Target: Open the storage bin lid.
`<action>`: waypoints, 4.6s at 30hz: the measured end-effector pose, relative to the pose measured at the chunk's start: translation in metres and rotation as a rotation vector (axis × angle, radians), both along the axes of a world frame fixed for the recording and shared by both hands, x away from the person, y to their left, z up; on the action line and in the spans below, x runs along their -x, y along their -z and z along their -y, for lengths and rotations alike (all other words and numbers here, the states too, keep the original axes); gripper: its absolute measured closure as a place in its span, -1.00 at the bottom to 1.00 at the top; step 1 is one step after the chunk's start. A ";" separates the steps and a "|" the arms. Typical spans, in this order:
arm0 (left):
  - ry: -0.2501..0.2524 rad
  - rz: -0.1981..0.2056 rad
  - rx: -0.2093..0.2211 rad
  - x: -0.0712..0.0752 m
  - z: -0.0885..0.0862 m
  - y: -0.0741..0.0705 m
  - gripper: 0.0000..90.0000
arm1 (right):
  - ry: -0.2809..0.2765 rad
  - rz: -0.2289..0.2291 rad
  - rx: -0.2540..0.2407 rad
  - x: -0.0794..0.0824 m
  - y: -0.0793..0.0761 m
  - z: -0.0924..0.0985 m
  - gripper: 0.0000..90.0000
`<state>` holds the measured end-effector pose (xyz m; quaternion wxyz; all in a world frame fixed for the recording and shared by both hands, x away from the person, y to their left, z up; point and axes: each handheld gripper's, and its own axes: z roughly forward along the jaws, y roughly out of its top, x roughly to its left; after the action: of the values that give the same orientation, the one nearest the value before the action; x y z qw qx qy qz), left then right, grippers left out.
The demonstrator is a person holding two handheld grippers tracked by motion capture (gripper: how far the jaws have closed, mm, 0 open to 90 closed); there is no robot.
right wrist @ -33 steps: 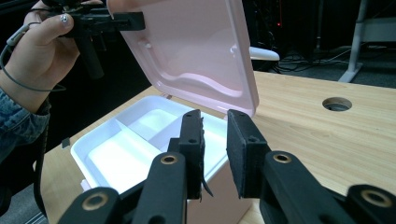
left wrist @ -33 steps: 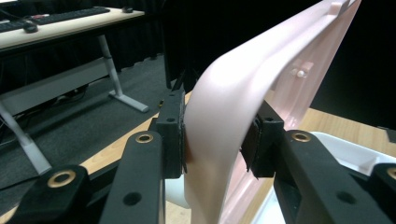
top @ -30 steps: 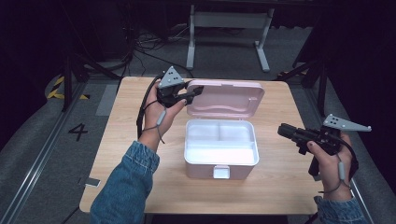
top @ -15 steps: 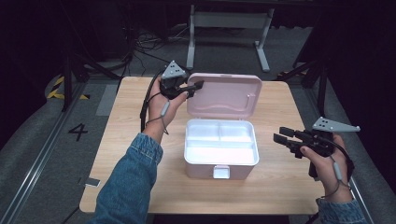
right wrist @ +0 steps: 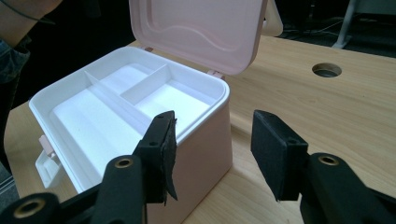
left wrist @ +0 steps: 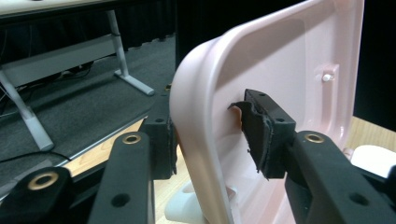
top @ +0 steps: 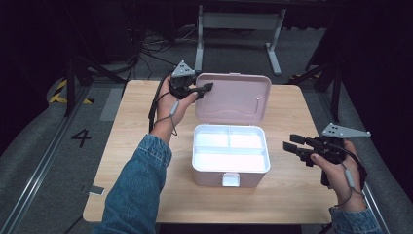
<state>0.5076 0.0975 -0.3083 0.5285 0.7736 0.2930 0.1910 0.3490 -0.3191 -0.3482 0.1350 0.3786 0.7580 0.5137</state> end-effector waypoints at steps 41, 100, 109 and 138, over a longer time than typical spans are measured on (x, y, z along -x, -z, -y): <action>-0.017 -0.230 0.011 -0.051 0.009 0.064 -0.23 | 0.028 -0.024 -0.032 -0.005 0.004 0.013 0.14; -0.017 -0.150 -0.078 0.008 0.004 0.013 -0.26 | 0.058 -0.019 -0.021 -0.008 0.005 0.016 0.05; 0.053 -0.078 -0.084 0.063 -0.016 -0.021 -0.28 | 0.055 -0.034 -0.016 -0.021 0.007 0.013 0.03; -0.003 -0.142 -0.111 0.137 -0.108 0.015 -0.31 | 0.062 -0.088 -0.001 -0.039 0.016 0.015 0.00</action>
<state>0.3706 0.2052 -0.3230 0.4624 0.8128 0.3196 0.1525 0.3880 -0.3339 -0.3640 0.1172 0.4243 0.7508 0.4924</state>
